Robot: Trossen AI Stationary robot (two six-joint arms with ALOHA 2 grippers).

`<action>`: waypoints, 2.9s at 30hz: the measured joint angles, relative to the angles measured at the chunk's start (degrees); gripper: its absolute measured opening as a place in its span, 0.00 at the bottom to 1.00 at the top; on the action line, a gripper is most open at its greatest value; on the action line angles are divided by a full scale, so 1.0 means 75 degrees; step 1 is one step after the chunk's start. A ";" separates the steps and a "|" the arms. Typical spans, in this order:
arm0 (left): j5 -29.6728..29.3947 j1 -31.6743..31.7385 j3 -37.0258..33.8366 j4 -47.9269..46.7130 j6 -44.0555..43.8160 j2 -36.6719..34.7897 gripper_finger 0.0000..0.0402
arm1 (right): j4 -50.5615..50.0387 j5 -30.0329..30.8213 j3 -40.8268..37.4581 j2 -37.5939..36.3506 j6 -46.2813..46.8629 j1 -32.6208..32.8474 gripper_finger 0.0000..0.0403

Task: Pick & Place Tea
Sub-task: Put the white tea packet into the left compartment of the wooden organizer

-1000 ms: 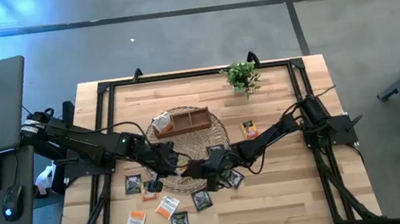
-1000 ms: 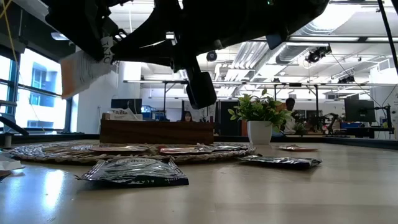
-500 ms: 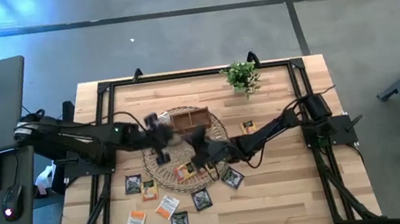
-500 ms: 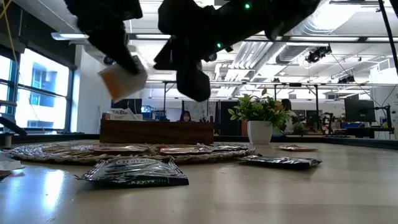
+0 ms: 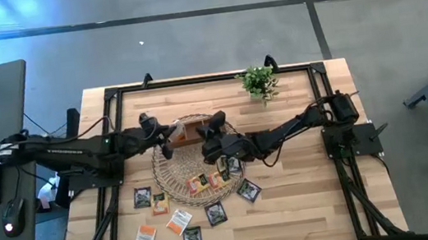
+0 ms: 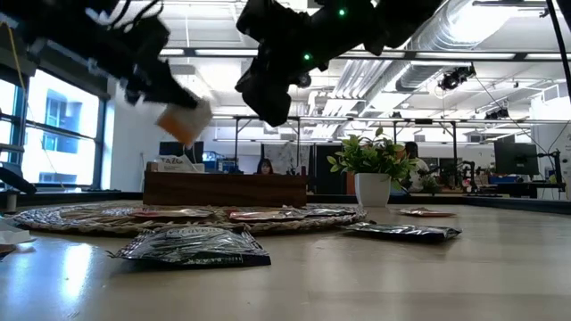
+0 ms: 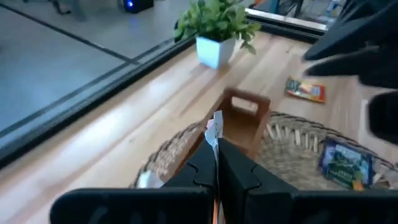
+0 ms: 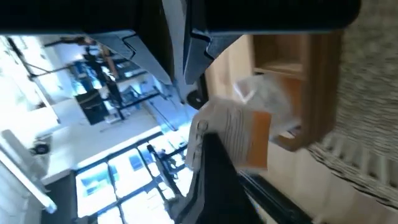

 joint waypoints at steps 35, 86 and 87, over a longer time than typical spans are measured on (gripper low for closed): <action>-0.0459 0.0065 -0.1468 0.2573 -0.0286 0.0774 0.00 | -0.0153 -0.2344 -0.0001 0.0003 0.0862 -0.0016 0.08; 0.5015 -0.0075 -0.0096 -0.0852 -0.1155 -0.1123 0.25 | -0.0330 -0.2396 0.0000 0.0006 0.0786 -0.0019 0.08; 0.5024 -0.0184 -0.0096 -0.0871 -0.1109 -0.1070 0.25 | -0.0331 -0.2394 0.0000 0.0006 0.0786 -0.0019 0.08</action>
